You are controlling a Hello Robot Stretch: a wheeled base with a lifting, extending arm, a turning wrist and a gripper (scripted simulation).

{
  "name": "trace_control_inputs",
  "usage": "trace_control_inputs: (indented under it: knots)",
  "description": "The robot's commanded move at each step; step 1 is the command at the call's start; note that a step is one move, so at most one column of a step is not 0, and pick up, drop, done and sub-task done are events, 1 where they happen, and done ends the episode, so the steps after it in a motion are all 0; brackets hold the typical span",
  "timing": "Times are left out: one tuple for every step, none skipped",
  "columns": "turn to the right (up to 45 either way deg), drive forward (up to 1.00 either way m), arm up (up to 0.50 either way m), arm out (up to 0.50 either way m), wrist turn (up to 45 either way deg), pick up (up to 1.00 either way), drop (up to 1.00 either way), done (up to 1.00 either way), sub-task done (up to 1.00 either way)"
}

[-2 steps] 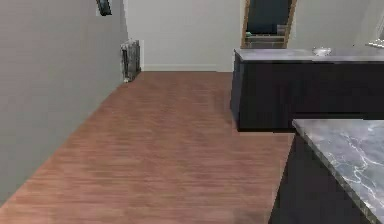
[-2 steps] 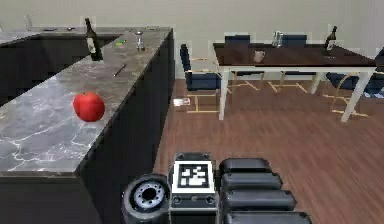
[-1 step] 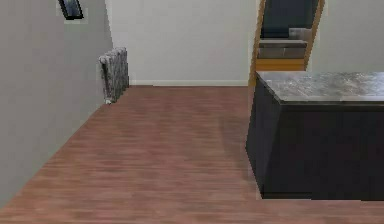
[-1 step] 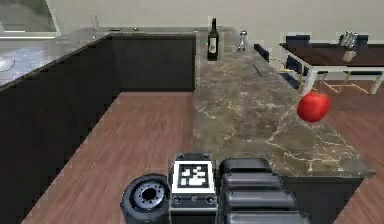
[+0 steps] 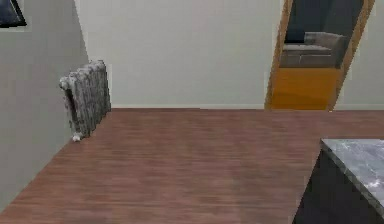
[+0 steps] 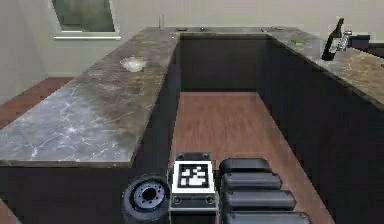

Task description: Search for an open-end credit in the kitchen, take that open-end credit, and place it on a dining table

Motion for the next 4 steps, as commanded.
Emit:
trace_control_inputs:
  knots:
    - [0.0,0.95,0.00,0.00,0.0,0.00,0.00,0.00,0.00]
    - [27.0,0.00,0.00,0.00,0.0,0.00,0.00,0.00,0.00]
    - [0.0,0.05,0.00,0.00,0.0,0.00,0.00,0.00,0.00]
    - [18.0,0.00,0.00,0.00,0.0,0.00,0.00,0.00,0.00]
